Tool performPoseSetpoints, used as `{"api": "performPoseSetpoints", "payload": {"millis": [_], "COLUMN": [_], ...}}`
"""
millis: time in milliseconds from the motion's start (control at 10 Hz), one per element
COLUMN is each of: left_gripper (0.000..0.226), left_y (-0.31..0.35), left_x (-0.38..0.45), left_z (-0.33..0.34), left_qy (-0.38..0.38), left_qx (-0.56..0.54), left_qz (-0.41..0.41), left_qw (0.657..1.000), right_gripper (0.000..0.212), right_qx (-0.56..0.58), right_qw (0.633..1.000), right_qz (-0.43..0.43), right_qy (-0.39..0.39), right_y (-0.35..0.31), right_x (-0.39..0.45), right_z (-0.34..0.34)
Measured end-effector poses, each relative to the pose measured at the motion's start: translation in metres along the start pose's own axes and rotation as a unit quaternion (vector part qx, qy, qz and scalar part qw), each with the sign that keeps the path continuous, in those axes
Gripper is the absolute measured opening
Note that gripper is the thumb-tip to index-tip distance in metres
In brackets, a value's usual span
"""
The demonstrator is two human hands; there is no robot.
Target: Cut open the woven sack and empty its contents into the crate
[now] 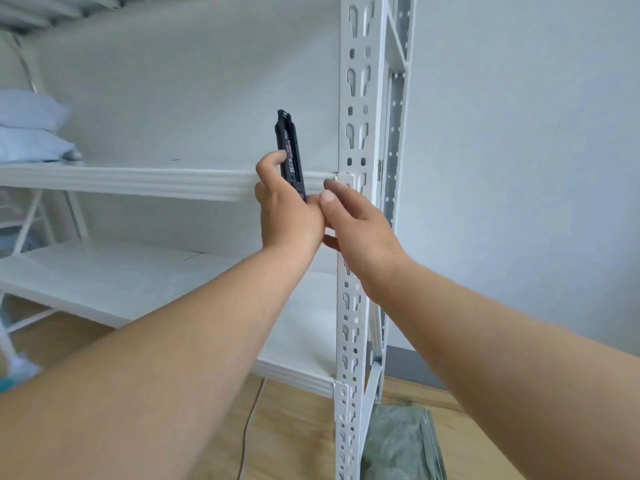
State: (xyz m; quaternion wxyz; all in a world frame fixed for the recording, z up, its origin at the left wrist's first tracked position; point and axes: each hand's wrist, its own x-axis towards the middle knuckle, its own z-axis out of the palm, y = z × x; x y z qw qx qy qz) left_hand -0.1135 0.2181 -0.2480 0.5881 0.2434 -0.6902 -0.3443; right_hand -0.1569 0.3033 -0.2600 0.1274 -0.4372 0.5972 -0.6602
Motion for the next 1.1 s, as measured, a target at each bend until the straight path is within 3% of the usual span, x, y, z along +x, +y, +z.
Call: {"api": "performPoseSetpoints", "payload": {"millis": [100,200,300,400,500,700,800,900,1000,1100], "left_gripper": [0.052,0.044,0.037,0.033,0.029,0.034,0.048,0.039,0.026,0.039], "left_y": [0.013,0.018,0.017,0.016,0.017,0.036,0.045,0.048,0.04,0.027], "left_x": [0.037,0.062,0.076,0.084,0.092,0.102,0.104,0.103,0.105,0.104], "left_z": [-0.007,-0.007,-0.007,-0.007,-0.007,-0.018,-0.031,-0.029,-0.027,-0.026], "left_qy": [-0.032,-0.071,-0.113,-0.137,-0.178,-0.27,-0.32,-0.306,-0.274,-0.266], "left_qx": [0.076,0.222,0.316,0.368,0.419,0.464,0.444,0.479,0.426,0.367], "left_qz": [-0.024,0.006,0.035,0.035,0.032,-0.007,-0.037,0.015,0.017,0.018], "left_qw": [0.996,0.972,0.941,0.919,0.89,0.843,0.836,0.823,0.862,0.891], "right_gripper": [0.043,0.045,0.054,0.061,0.057,0.052,0.053,0.055,0.058,0.056], "right_qx": [-0.031,-0.143,-0.317,-0.418,-0.46,-0.52,-0.53,-0.544,-0.534,-0.523], "right_qw": [0.999,0.988,0.944,0.907,0.886,0.852,0.845,0.836,0.842,0.846], "right_qz": [-0.023,-0.064,-0.093,-0.049,0.005,-0.014,-0.028,-0.045,-0.062,-0.102], "right_qy": [0.006,0.017,0.001,-0.033,-0.06,-0.069,-0.071,-0.063,-0.054,-0.032], "right_y": [-0.013,-0.032,-0.051,-0.061,-0.063,-0.059,-0.056,-0.051,-0.046,-0.042], "right_x": [0.013,0.025,0.036,0.049,0.058,0.061,0.062,0.064,0.063,0.061], "right_z": [0.002,0.003,0.007,0.011,0.014,0.013,0.011,0.009,0.009,0.004]}}
